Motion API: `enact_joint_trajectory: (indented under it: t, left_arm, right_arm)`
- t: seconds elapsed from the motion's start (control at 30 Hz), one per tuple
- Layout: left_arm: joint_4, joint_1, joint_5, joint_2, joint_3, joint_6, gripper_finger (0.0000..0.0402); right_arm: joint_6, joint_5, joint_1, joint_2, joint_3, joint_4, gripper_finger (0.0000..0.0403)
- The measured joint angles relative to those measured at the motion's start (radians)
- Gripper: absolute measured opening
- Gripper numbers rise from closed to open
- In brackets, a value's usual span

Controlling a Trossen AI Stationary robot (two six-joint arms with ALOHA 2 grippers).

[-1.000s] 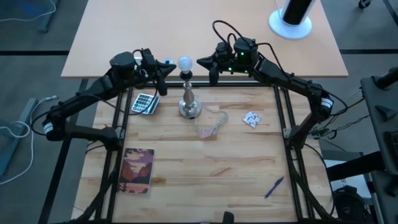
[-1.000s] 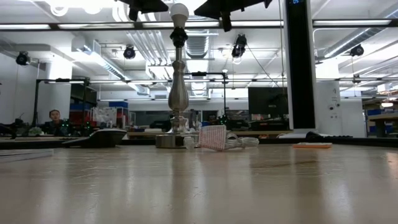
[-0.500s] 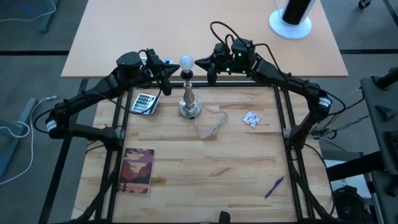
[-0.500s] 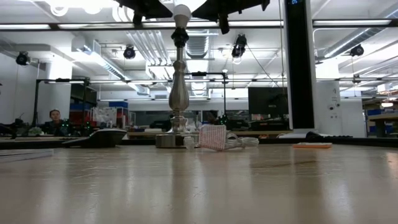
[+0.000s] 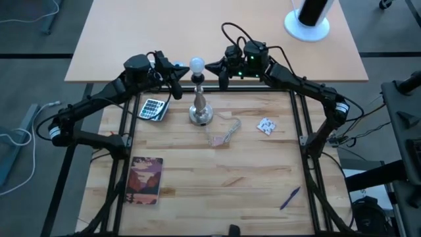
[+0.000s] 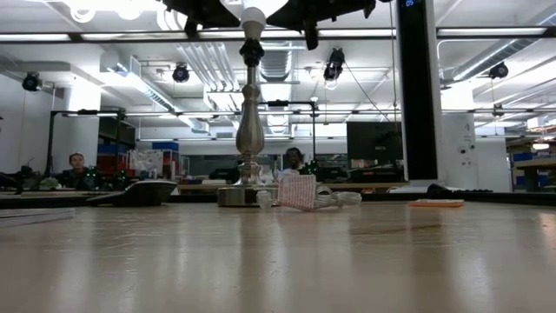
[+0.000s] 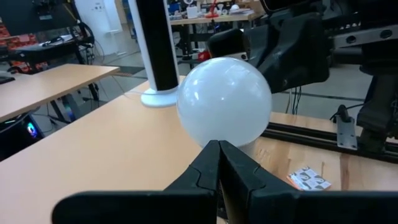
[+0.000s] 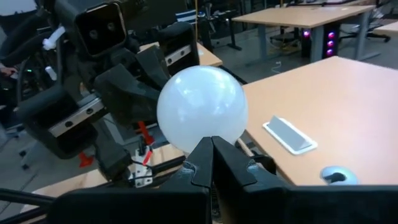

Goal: Screw lightbulb
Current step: Insert the lightbulb into the lamp

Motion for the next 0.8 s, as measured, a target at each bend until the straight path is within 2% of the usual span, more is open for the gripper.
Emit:
enact_joint_trajectory:
  t: [0.57, 0.8]
  left_arm:
    - [0.007, 0.008, -0.037, -0.005, 0.000, 0.001, 0.0000]
    - [-0.027, 0.007, -0.039, -0.034, 0.000, 0.000, 0.0000]
  right_arm:
    - [0.017, -0.026, 0.004, -0.005, 0.000, -0.013, 0.0000]
    - [-0.004, 0.011, -0.001, -0.028, 0.000, -0.063, 0.0000]
